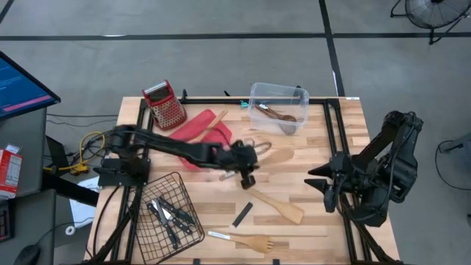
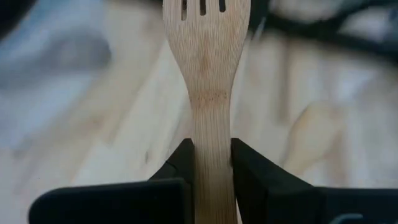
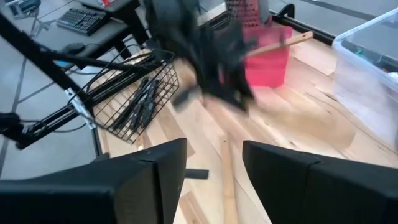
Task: Pick & Place Kitchen Items
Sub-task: Put the wooden serving spoon into the transparent bin
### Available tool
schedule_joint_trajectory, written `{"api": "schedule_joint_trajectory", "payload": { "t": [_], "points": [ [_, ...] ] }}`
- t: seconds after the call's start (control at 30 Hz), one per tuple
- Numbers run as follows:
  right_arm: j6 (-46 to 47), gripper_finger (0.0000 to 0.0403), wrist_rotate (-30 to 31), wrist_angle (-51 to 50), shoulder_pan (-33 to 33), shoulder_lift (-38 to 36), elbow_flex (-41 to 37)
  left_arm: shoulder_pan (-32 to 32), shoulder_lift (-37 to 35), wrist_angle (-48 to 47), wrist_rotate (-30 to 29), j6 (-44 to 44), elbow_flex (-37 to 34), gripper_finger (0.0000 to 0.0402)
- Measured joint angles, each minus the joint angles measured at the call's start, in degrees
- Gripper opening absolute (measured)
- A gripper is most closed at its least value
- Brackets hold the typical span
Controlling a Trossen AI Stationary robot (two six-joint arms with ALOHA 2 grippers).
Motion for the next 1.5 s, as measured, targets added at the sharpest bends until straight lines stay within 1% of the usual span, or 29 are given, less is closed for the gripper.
{"api": "schedule_joint_trajectory", "payload": {
  "t": [0.23, 0.4, 0.53, 0.63, 0.73, 0.9, 0.93, 1.03, 1.23, 1.33, 1.37, 1.4, 1.5],
  "points": [
    [-0.15, 0.0173, 0.80, -0.19, 2.04, 0.00, 0.00, 0.37, -19.23, 0.35, 0.13, -0.41, 0.07, 0.0044],
    [-1.61, 0.0171, 7.26, 0.15, 1.78, 0.00, 0.00, 0.03, -31.44, 2.33, 0.82, -2.70, 0.15, 0.0044],
    [-3.00, 0.0173, 12.50, 0.22, 0.15, 0.00, 0.00, -1.09, -38.09, 8.12, 4.28, -2.90, 0.15, 0.0044],
    [-4.34, 0.0177, 13.32, 0.24, -1.46, 0.00, 0.00, -2.43, -41.31, 13.00, 8.42, -2.54, 0.15, 0.0044],
    [-4.53, 0.0181, 13.37, 0.30, -3.20, 0.00, 0.00, -4.02, -43.03, 18.19, 12.43, -2.42, 0.15, 0.0044],
    [-4.68, 0.0185, 13.51, 2.27, -5.58, 0.00, 0.00, -6.05, -43.73, 26.04, 23.52, -0.94, 0.15, 0.0044],
    [-4.82, 0.0185, 13.74, 2.82, -5.92, 0.00, 0.00, -6.35, -43.73, 26.62, 24.98, -0.92, 0.15, 0.0044],
    [-7.60, 0.0184, 13.83, 4.54, -6.59, 0.00, 0.00, -7.13, -43.67, 27.33, 26.25, -0.72, 0.13, 0.0044],
    [-10.71, 0.0180, 13.80, 6.08, -6.85, 0.00, 0.00, -7.30, -43.00, 27.49, 25.96, 2.70, 0.13, 0.0048],
    [-10.73, 0.0182, 13.71, 5.99, -6.85, 0.00, 0.00, -7.28, -41.96, 24.89, 24.18, 8.62, 0.15, 0.0047],
    [-10.72, 0.0182, 13.48, 5.94, -6.85, 0.00, 0.00, -7.28, -41.43, 22.67, 22.23, 10.89, 0.15, 0.0047],
    [-10.71, 0.0183, 12.84, 5.83, -6.85, 0.00, 0.00, -7.28, -40.93, 19.74, 18.79, 13.05, 0.15, 0.0047],
    [-10.71, 0.0184, 10.13, 5.81, -6.84, 0.00, 0.00, -7.28, -38.78, 11.07, 3.65, 21.42, 0.13, 0.0047]
  ]
}}
